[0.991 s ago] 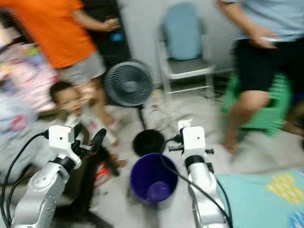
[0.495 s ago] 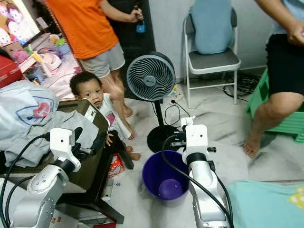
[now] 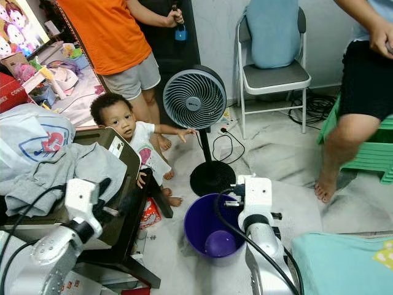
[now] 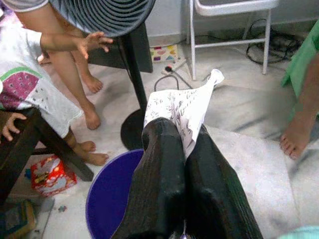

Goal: Clean up the room

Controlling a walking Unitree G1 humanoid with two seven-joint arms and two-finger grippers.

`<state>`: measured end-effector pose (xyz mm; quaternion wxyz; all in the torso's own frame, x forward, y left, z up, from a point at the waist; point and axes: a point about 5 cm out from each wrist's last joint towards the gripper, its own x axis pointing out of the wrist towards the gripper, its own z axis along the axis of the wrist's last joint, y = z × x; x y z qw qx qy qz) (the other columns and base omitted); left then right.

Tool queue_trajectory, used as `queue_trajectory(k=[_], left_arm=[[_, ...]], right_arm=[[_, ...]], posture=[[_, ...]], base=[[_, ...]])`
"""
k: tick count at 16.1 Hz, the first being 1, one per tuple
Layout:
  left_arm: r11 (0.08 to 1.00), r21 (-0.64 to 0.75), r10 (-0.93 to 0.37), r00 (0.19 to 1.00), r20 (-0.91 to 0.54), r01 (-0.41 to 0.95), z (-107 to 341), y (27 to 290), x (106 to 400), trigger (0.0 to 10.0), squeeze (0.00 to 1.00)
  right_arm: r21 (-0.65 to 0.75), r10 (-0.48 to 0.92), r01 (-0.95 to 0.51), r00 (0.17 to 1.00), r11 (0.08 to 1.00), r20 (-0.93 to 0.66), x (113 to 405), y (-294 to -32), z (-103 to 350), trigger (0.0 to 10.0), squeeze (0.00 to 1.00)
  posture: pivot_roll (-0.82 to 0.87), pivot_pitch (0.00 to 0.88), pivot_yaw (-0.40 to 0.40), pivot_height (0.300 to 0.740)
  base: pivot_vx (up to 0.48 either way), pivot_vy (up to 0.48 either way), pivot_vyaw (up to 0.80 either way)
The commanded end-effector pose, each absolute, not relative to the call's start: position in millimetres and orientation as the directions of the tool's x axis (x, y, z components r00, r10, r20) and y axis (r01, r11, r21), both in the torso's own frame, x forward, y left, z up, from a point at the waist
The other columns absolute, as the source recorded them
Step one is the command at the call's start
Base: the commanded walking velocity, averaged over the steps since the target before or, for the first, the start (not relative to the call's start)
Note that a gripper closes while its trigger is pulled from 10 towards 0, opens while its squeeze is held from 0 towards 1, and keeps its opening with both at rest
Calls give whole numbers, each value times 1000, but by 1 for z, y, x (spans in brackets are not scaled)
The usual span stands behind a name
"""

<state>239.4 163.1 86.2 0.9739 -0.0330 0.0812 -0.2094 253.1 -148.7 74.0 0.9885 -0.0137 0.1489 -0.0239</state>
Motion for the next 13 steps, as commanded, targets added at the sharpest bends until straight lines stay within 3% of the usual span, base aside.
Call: queue_trajectory(k=[1, 5, 10, 13], left_arm=[[903, -65, -430, 894, -129, 425, 93, 165, 241, 10000, 0], [900, -65, -435, 892, -124, 430, 97, 166, 237, 10000, 0], [896, -52, -443, 884, -149, 441, 103, 174, 226, 10000, 0], [892, -45, -450, 875, -177, 450, 102, 176, 223, 10000, 0]], right_arm=[[-10, -32, 31, 954, 999, -299, 255, -143, 79, 10000, 0], [-16, 5, -11, 944, 1000, -331, 255, -134, 76, 10000, 0], [25, 119, -119, 913, 993, -391, 259, -89, 63, 10000, 0], [32, 124, -121, 913, 992, -390, 263, -83, 61, 10000, 0]], posture=[[-221, 43, 189, 740], [-212, 70, 194, 740], [-165, 121, 219, 740], [-147, 122, 236, 740]], base=[[0, 0, 0], [0, 0, 0], [0, 0, 0], [0, 0, 0]])
